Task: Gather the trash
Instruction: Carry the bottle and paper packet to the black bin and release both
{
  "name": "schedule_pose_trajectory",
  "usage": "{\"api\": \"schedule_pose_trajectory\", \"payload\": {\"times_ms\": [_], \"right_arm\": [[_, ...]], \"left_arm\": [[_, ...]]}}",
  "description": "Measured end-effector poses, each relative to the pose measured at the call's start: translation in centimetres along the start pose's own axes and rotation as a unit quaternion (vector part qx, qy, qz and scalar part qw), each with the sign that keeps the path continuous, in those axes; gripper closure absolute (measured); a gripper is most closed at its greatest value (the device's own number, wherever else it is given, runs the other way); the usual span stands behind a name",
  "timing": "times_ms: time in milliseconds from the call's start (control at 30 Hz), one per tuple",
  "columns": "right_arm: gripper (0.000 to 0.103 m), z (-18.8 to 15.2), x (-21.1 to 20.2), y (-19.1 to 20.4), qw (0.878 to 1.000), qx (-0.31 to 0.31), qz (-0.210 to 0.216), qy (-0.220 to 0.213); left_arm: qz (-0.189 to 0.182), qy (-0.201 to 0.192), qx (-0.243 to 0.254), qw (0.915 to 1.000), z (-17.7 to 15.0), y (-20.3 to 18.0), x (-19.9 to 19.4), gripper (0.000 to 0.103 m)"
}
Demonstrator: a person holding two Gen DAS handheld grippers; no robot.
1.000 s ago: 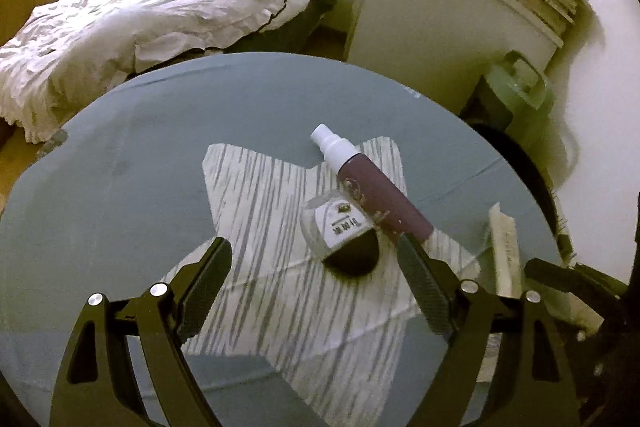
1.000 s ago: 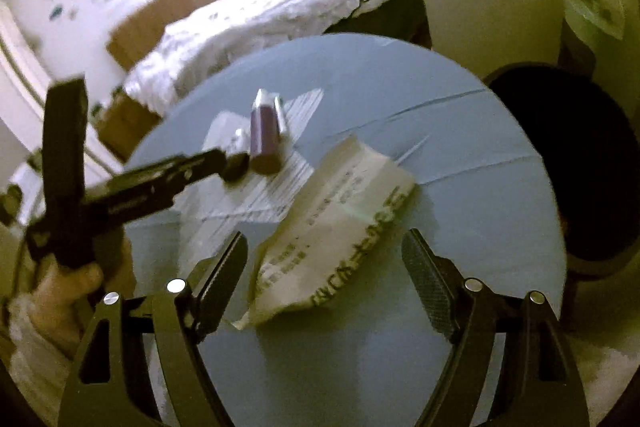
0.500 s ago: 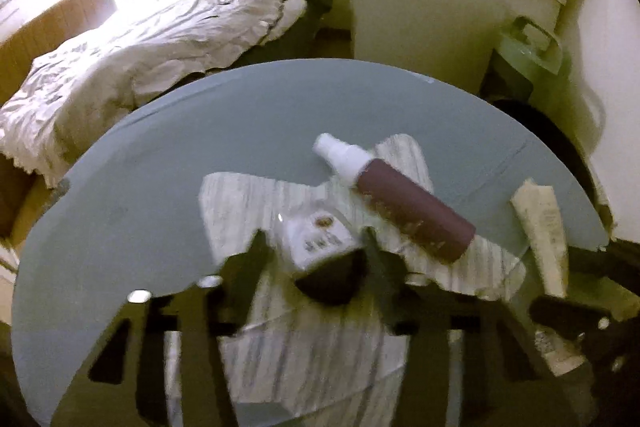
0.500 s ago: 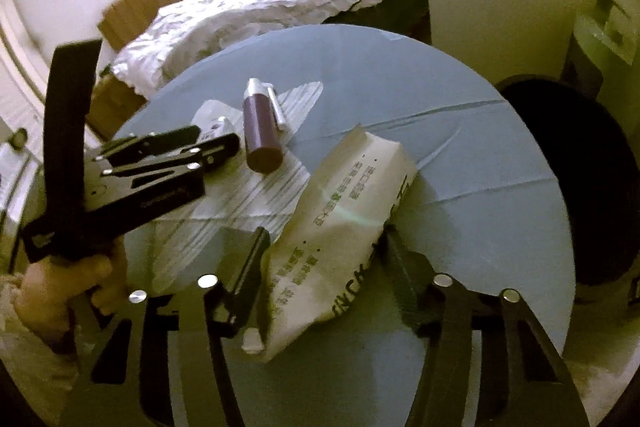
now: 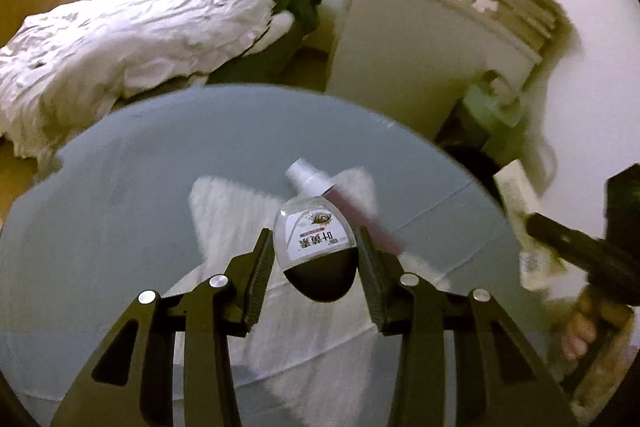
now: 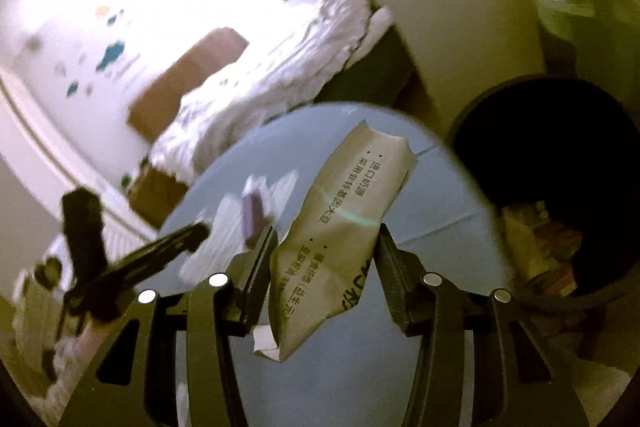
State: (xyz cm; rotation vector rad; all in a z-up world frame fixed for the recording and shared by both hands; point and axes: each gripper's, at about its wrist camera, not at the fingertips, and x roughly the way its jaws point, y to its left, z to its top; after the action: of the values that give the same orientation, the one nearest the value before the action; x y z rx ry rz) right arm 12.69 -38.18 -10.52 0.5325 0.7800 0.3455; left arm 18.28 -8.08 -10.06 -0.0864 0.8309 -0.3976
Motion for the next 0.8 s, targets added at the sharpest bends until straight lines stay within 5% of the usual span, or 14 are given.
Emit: {"api": "schedule_pose_trajectory", "payload": {"times_ms": [500, 800], "right_arm": [[0.053, 6.5, -3.0, -11.1, 0.99, 0.045, -0.087, -0.106], [0.053, 7.3, -2.3, -16.3, 0.981, 0.078, -0.128, -0.122]], "left_arm": [[-0.161, -0.012, 0.061, 0.985, 6.5, -14.4, 4.8, 0.062], [-0.197, 0.033, 0.072, 0.9773, 6.6, -19.2, 10.6, 0.062]]}}
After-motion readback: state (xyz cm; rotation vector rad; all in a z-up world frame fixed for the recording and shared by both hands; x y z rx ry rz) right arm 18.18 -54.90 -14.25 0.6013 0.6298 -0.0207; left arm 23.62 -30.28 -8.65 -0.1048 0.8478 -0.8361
